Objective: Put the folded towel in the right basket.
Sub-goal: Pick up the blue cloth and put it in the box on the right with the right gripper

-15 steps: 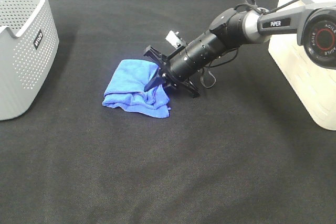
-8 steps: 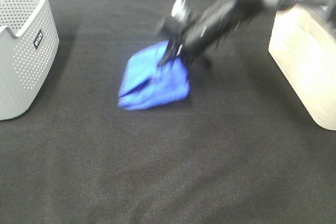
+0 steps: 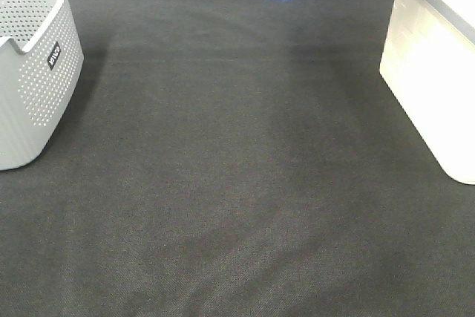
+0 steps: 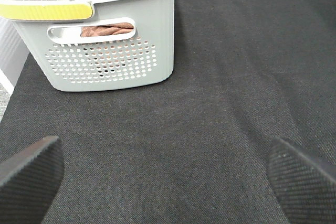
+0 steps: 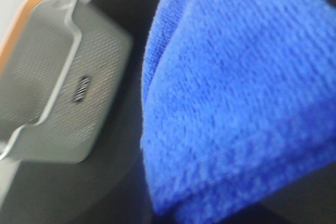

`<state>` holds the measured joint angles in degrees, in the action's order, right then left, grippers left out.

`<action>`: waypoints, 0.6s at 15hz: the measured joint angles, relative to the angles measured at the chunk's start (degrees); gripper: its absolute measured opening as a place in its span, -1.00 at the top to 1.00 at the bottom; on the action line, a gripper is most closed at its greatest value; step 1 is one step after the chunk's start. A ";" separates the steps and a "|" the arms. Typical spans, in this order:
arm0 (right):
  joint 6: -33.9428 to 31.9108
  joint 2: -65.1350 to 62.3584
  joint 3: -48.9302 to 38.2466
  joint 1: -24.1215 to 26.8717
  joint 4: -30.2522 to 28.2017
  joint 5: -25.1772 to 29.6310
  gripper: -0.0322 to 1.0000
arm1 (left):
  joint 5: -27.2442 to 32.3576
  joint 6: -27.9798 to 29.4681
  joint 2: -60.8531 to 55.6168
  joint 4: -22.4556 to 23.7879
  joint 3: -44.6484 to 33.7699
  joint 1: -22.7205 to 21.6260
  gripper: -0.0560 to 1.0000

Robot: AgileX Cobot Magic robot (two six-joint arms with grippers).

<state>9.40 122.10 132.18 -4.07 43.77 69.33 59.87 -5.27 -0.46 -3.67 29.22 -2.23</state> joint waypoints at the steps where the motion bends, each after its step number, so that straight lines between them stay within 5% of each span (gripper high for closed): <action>1: -1.32 -2.81 0.00 2.58 -5.44 0.11 0.69 | 0.00 0.00 0.00 0.00 0.00 0.00 -0.97; 4: -3.78 -10.49 -4.53 11.17 -23.20 0.34 0.69 | 0.00 0.00 0.00 0.00 0.00 0.00 -0.97; 9: -2.58 -11.40 -12.72 19.02 -29.39 0.57 0.69 | 0.00 0.00 0.00 0.00 0.00 0.00 -0.97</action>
<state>6.82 110.70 119.46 14.95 14.38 69.90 59.87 -5.27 -0.46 -3.67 29.22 -2.23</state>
